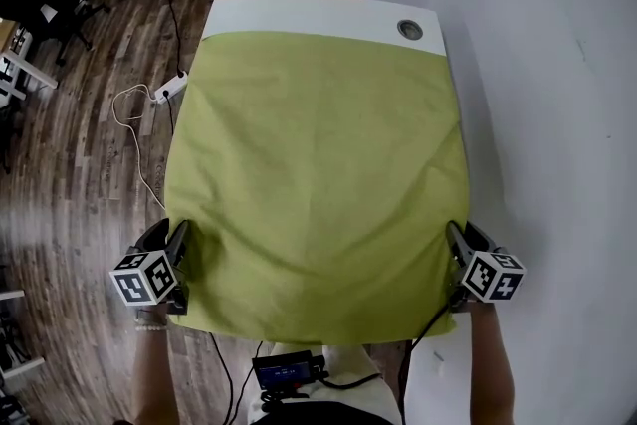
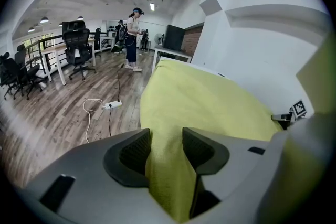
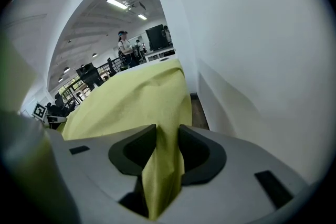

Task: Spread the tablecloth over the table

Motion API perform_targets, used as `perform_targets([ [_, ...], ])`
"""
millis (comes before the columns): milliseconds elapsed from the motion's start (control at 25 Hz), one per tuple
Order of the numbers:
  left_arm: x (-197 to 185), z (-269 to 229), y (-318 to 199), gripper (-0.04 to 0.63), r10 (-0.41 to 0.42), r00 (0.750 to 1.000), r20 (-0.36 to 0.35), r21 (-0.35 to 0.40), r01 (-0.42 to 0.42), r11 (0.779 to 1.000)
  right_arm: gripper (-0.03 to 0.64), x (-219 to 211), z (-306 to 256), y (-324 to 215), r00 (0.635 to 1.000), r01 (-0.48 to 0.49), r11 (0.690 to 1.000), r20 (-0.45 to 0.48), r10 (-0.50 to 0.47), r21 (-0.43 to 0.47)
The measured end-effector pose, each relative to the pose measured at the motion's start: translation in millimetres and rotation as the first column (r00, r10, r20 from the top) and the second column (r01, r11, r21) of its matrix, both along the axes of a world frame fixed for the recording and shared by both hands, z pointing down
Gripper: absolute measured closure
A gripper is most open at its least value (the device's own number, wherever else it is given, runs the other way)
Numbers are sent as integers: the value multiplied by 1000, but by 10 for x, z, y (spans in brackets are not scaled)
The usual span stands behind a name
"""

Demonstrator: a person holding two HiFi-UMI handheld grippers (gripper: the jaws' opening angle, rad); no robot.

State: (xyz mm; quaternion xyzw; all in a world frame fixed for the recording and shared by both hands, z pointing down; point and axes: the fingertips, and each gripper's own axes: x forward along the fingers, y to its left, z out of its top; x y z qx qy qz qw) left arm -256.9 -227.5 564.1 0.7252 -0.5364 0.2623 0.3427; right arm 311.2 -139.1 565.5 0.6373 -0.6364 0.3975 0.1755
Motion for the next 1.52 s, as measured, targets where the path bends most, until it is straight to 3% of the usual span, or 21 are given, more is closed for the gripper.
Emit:
perform_targets([
  [1000,206,6,-1023,388,59,998,1,34,-59,998,465,181,-9,-1045,998,36,999,-50,-35,9],
  [1120,211,-58,-1029,388,81,997,7,31,-82,996,465,183,-34,-1048,996,83,997,-40,-83,-3],
  [1240,184,-367,-1132,382,103,995,-9,94,-102,990,453,214,-262,-1030,991,128,991,-52,-126,26],
  [1360,152,-660,-1455,370,127,992,17,167,-128,978,420,342,-508,-1233,993,105,990,-59,-99,99],
  [1520,141,-677,-1921,348,158,987,43,191,-163,968,385,396,-517,-1646,993,112,985,-61,-105,128],
])
